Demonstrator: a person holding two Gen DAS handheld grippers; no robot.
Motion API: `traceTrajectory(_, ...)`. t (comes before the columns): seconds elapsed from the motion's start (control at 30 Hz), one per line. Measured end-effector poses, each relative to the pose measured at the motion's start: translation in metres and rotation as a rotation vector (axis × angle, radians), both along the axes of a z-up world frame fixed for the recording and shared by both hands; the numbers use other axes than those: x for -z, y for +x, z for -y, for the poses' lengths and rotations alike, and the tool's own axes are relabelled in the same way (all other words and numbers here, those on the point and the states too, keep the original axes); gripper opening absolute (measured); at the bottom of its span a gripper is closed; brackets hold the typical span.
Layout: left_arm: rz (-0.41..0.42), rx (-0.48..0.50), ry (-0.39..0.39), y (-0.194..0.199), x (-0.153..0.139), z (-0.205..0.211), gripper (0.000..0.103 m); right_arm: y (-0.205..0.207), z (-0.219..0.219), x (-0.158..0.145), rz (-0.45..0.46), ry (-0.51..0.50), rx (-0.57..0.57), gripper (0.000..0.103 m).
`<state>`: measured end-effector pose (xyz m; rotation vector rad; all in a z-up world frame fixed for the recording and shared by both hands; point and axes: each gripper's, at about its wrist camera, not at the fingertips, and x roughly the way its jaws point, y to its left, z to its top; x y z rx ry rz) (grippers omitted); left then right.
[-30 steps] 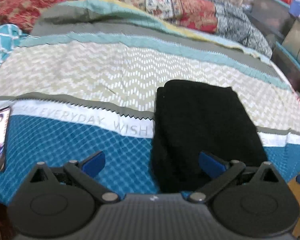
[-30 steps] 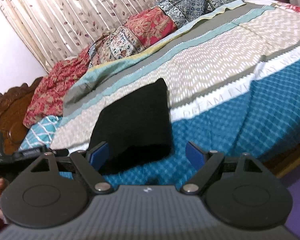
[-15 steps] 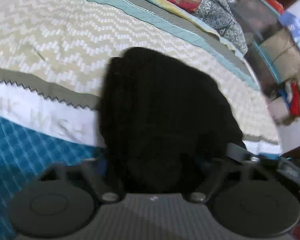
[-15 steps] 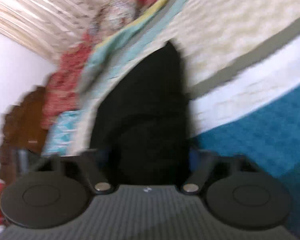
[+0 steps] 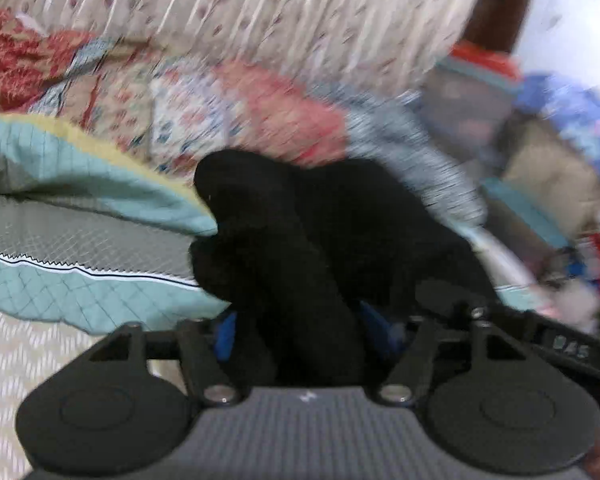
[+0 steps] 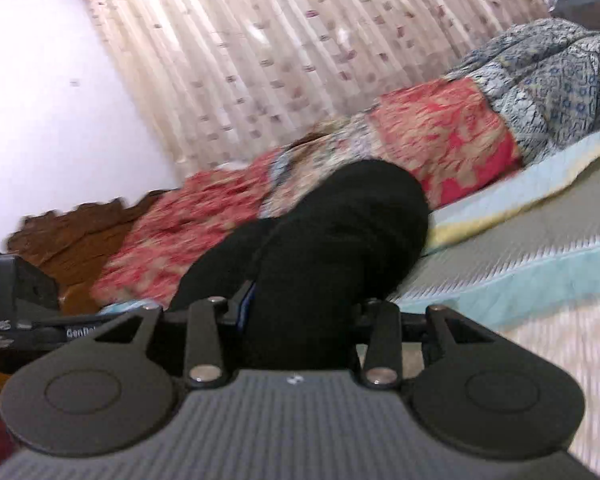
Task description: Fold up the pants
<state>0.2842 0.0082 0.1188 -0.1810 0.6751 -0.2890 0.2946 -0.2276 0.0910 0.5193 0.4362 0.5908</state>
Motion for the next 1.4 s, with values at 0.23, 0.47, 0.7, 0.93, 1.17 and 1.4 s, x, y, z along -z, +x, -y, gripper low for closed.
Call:
traceTrajectory(0.23, -0.231, -0.282, 0.042, 0.07, 0.116, -0.004, 0.103, 0.064, -0.007, 0.123, -0.376, 0.109, 0.183, 0.067)
traceTrajectory(0.47, -0.237, -0.301, 0.043, 0.014, 0.089, -0.006, 0.102, -0.006, -0.002, 0.081, -0.311, -0.106, 0.229, 0.081)
traceTrajectory(0.7, -0.259, -0.357, 0.234, -0.091, 0.06, 0.015, 0.102, -0.123, 0.006, 0.073, -0.275, -0.294, 0.276, 0.085)
traceTrajectory(0.93, -0.246, -0.373, 0.276, -0.192, 0.037, 0.029, 0.103, -0.177, 0.0, 0.06, -0.251, -0.374, 0.298, 0.099)
traceTrajectory(1.17, -0.17, -0.352, 0.335, -0.266, 0.012, 0.04, 0.103, -0.232, -0.004, 0.036, -0.215, -0.349, 0.354, 0.103)
traceTrajectory(1.4, -0.151, -0.329, 0.37, -0.305, 0.001, 0.048, 0.103, -0.276, -0.017, 0.023, -0.19, -0.345, 0.28, 0.103)
